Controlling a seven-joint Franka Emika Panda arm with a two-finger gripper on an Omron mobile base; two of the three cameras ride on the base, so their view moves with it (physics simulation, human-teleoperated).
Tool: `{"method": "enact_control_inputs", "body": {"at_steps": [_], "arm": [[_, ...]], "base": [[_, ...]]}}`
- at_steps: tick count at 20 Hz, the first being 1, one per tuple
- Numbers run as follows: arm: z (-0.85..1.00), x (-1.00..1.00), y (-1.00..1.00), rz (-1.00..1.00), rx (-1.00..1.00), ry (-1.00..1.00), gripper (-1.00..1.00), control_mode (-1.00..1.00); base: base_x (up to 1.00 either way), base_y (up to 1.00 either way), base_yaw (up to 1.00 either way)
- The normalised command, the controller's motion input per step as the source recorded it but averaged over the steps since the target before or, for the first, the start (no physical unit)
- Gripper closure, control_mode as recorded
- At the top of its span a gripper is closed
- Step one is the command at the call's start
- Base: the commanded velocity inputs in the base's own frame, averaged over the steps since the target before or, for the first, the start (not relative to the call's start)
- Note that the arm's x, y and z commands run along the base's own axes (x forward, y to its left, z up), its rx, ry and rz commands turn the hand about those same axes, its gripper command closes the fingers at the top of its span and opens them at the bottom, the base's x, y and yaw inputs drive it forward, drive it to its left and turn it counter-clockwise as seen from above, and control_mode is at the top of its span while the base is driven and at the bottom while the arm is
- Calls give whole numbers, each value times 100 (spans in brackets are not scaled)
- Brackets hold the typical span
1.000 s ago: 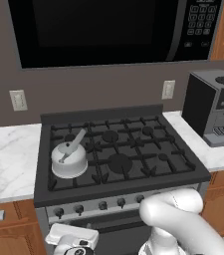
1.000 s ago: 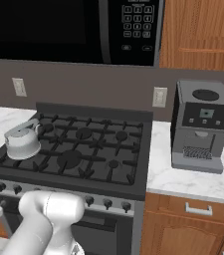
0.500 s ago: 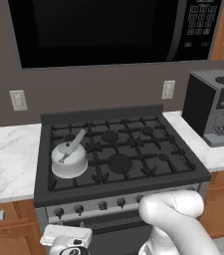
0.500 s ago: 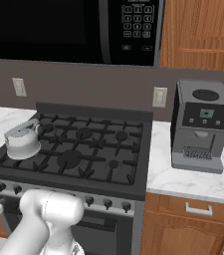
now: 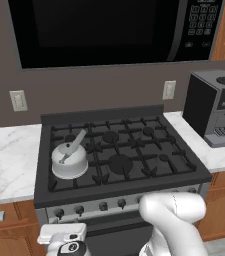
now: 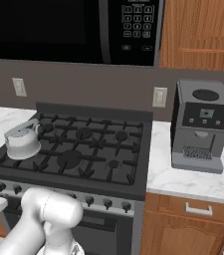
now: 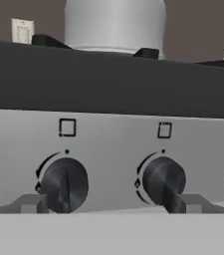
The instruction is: Turn on the front left burner of the stove.
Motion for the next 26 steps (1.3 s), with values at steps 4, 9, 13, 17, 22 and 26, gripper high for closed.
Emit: {"method": "enact_control_inputs", "body": {"at_steps": [4, 9, 13, 17, 22, 26], "arm": [[-39, 16, 32, 0, -2, 0, -100, -100], [-16, 20, 17, 0, 0, -1, -100, -100], [-1, 24, 14, 0, 0, -1, -100, -100], [0, 20, 6, 0, 0, 0, -100, -100], [-7, 22, 2, 0, 0, 0, -100, -100], [-5, 6, 2, 0, 0, 0, -100, -100]], "base": [[0, 0, 0], [0, 0, 0], [0, 0, 0], [0, 0, 0], [0, 0, 0], [0, 0, 0]]}}
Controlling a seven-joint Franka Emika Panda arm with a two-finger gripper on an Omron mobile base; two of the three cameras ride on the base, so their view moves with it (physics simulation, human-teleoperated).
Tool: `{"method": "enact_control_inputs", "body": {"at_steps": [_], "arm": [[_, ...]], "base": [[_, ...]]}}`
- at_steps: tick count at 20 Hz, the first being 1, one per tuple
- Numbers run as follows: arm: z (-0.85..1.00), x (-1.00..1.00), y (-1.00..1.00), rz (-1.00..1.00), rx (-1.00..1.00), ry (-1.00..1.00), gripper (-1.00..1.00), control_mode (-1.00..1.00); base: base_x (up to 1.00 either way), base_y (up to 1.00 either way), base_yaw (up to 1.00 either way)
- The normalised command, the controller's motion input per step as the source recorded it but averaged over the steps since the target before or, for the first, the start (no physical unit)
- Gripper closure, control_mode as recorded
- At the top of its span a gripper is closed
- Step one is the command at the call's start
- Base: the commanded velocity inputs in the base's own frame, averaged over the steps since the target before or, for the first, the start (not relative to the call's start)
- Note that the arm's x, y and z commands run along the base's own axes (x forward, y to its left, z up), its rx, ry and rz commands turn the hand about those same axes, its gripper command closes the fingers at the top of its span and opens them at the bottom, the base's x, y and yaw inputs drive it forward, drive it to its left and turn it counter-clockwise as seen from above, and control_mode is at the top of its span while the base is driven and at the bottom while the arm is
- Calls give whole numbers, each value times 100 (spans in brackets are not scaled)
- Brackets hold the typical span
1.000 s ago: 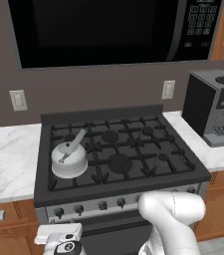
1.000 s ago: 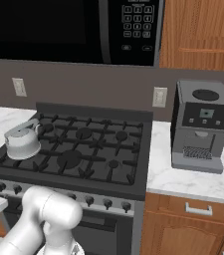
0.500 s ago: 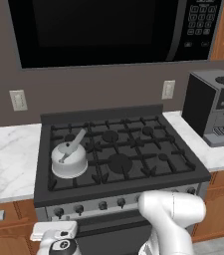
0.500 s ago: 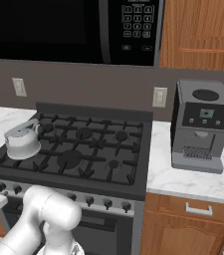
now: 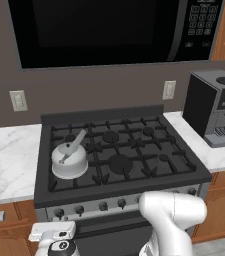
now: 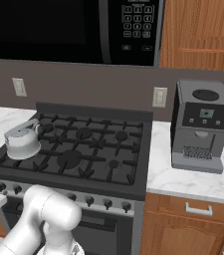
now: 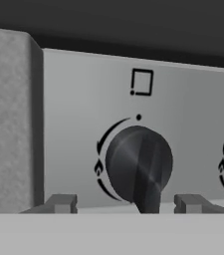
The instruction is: Turn on the front left burner of the stove.
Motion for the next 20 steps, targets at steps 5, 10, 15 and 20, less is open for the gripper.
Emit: {"method": "enact_control_inputs", "body": {"at_steps": [5, 10, 15, 20], "arm": [[5, 0, 0, 0, 0, 0, -100, -100], [7, 0, 0, 0, 0, 0, -100, -100], [3, 7, 2, 0, 0, 0, -100, -100], [14, 4, 0, 3, 0, 0, -100, -100]], "base": [[0, 0, 0], [0, 0, 0], [0, 0, 0], [0, 0, 0]]}}
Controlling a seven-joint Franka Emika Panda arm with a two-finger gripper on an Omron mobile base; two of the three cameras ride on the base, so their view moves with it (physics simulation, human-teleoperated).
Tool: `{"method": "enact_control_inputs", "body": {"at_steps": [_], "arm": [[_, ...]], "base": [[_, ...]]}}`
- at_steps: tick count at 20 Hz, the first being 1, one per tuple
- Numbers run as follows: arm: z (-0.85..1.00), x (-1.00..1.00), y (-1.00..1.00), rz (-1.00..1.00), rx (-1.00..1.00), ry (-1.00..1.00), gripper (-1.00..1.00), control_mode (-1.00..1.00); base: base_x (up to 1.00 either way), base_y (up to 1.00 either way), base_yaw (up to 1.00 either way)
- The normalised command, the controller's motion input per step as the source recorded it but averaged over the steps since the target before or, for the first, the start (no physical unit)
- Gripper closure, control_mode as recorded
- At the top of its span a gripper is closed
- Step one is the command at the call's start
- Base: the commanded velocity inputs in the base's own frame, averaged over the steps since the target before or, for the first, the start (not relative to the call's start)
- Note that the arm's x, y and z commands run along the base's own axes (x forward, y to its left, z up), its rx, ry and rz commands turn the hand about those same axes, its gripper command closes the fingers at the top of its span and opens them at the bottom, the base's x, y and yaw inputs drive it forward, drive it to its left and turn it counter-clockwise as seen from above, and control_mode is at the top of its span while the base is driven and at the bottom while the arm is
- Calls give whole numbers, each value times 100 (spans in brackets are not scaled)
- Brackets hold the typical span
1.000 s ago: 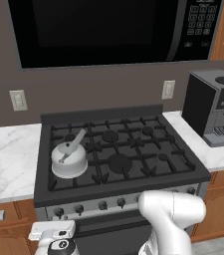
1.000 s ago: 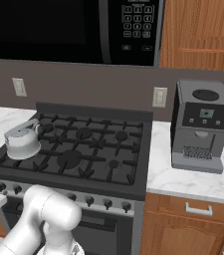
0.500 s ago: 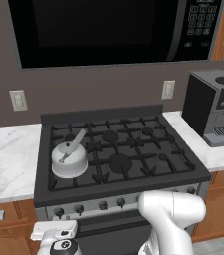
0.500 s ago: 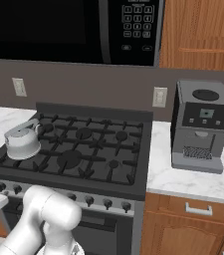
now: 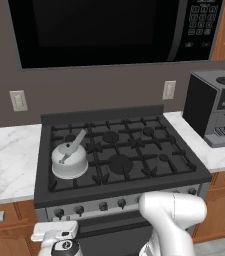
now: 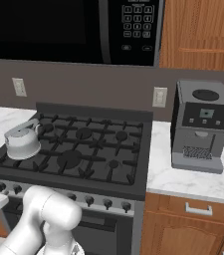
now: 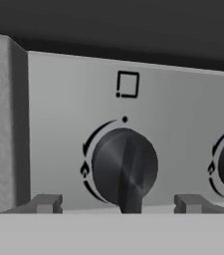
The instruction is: Turn on the front left burner of the stove.
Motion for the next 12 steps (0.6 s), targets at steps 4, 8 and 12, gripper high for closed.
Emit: {"method": "enact_control_inputs", "body": {"at_steps": [4, 8, 12], "arm": [[31, 0, 4, 5, -8, 3, -100, -100], [33, 0, 11, 3, -12, 6, -100, -100], [22, 0, 45, 3, -16, 8, 100, -100]], "base": [[0, 0, 0], [0, 0, 0], [0, 0, 0]]}}
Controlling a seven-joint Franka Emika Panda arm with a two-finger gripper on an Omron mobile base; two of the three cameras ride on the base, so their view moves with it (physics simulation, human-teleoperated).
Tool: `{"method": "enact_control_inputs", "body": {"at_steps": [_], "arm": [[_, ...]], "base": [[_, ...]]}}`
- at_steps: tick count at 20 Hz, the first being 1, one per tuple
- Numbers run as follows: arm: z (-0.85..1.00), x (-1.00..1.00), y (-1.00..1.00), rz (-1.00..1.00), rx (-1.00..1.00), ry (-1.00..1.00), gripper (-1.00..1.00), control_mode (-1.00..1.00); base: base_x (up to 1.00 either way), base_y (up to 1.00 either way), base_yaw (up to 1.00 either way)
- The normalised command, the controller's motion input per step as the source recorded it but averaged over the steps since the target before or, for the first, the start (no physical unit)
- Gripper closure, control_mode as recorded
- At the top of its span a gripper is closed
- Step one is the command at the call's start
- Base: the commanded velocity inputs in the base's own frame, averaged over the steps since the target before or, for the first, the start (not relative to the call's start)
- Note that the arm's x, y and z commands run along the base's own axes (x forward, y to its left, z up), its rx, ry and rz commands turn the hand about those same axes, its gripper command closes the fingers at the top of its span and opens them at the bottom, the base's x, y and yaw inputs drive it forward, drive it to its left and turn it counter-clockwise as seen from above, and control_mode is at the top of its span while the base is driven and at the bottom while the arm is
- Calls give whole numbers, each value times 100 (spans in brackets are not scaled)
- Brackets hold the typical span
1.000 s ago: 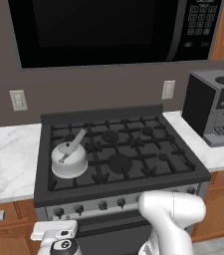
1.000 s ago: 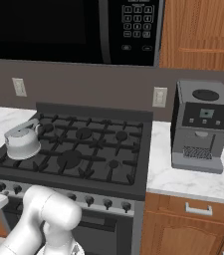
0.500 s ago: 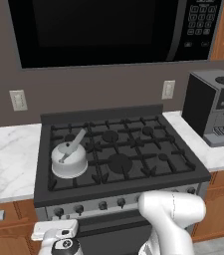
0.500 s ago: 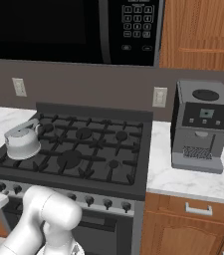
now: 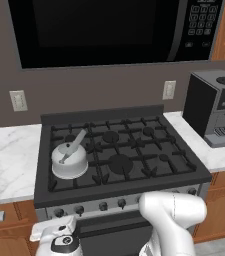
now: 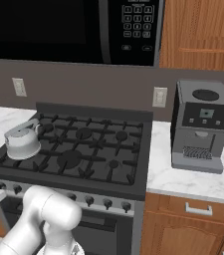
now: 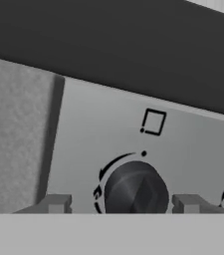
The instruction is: Turn on the front left burner of the stove.
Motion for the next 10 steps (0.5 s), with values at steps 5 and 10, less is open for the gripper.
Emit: {"method": "enact_control_inputs", "body": {"at_steps": [5, 10], "arm": [[1, 32, 17, 3, -5, 12, 100, -100], [0, 27, -5, 3, 0, 6, 100, -100]], "base": [[0, 0, 0], [0, 0, 0]]}}
